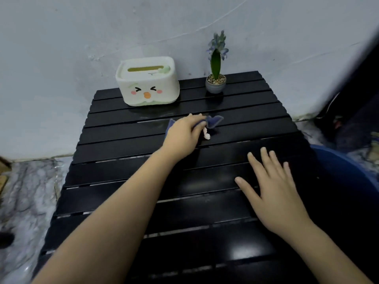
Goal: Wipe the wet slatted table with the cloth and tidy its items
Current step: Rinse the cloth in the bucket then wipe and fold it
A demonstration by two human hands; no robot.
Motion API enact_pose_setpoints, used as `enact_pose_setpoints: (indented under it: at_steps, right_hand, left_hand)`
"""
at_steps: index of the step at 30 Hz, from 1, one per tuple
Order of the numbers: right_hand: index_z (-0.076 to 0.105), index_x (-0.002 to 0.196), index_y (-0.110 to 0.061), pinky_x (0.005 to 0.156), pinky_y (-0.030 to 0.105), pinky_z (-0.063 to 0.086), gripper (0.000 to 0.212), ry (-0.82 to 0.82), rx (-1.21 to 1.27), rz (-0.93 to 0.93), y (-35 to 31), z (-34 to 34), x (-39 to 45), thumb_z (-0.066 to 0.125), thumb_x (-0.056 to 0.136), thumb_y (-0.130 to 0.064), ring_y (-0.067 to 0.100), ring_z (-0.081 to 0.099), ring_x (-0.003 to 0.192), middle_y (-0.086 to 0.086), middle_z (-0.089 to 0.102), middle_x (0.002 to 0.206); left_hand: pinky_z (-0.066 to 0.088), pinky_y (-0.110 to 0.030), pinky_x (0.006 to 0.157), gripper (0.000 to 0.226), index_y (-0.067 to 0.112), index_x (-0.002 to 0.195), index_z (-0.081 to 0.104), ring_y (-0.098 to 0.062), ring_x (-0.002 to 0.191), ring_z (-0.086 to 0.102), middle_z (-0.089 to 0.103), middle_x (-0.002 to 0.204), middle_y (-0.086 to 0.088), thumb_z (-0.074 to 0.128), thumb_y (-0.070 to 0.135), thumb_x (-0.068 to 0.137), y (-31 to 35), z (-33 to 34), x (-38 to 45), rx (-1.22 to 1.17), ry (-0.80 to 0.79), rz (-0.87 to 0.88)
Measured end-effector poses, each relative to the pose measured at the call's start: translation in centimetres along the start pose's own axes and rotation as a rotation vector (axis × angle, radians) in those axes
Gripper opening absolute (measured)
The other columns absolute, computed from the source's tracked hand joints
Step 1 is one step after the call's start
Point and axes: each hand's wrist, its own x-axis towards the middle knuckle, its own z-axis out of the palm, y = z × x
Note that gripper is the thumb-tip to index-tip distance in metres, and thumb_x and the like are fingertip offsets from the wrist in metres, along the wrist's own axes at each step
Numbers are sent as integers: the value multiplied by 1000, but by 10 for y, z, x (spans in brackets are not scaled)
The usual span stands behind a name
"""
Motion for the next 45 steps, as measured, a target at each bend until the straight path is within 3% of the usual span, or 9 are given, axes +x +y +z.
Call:
enact_pose_setpoints:
  at_steps: [5, 8, 11, 17, 29, 34, 39, 42, 45]
  right_hand:
    - [16, 156, -23, 121, 39, -5, 77, 10, -47, -27, 4, 2, -1, 19, 93, -67, 20, -7, 151, 8, 3, 165]
    - [17, 156, -23, 121, 40, -4, 76, 6, -41, -46, 7, 1, -3, 21, 94, -66, 21, -6, 151, 9, 4, 165]
    - [17, 156, -24, 122, 39, -3, 74, -4, -24, -61, 11, 0, -5, 23, 95, -66, 20, -6, 151, 8, 3, 165]
    - [21, 155, -24, 123, 37, 0, 70, -7, 4, -88, 20, -6, -18, 26, 97, -63, 17, -4, 151, 6, 8, 165]
    - [39, 148, -21, 122, 36, 8, 62, 24, -30, 21, 55, -31, -61, 37, 97, -56, 21, 14, 150, 8, 27, 160]
    - [45, 144, -20, 119, 37, 18, 58, 36, -20, 65, 67, -41, -74, 42, 97, -53, 23, 22, 148, 7, 34, 157]
    - [46, 144, -21, 119, 37, 25, 57, 41, 13, 83, 77, -43, -87, 41, 97, -53, 19, 21, 148, 4, 35, 156]
    - [47, 143, -21, 118, 35, 27, 56, 56, 28, 85, 80, -43, -93, 41, 97, -53, 17, 22, 148, 2, 36, 156]
    - [47, 144, -20, 118, 37, 28, 56, 55, 36, 77, 82, -41, -96, 41, 97, -52, 17, 21, 148, 2, 35, 156]
  left_hand:
    - [48, -31, 73, 22, 32, 99, 70, -25, 84, 70, 70, 77, 5, 52, 43, 98, -28, -58, -4, -119, 173, -272]
    - [39, -39, 108, 48, 46, 139, 49, -24, 138, 45, 51, 148, 0, 48, 61, 93, -55, -72, -25, 185, 63, -347]
    - [9, -45, 125, 60, 42, 153, 29, -27, 155, 3, 5, 168, -5, 39, 63, 97, -69, -58, -44, 292, -13, -323]
    - [19, -48, 122, 50, 7, 146, 47, -38, 149, 22, 38, 156, -18, 39, 36, 106, -33, -9, -25, 360, 29, -181]
    - [18, -39, 122, 49, 8, 148, 45, -29, 150, 26, 40, 156, -11, 39, 35, 107, 116, 120, -5, 158, -200, 227]
    - [50, -33, 70, 39, -2, 107, 68, -35, 75, 68, 68, 65, -12, 46, 30, 105, 155, 112, -2, -572, -246, -84]
    - [55, -23, 57, 33, 18, 77, 70, -4, 56, 63, 67, 62, 1, 55, 32, 102, 116, 60, -7, -706, -61, -242]
    - [46, -22, 95, 27, 48, 120, 65, 0, 113, 63, 70, 118, 13, 56, 53, 96, 72, 35, -28, -243, -60, -141]
    - [17, -37, 123, 57, 45, 151, 33, -21, 154, 15, 24, 165, 2, 45, 59, 97, 50, 47, -46, 255, -136, -3]
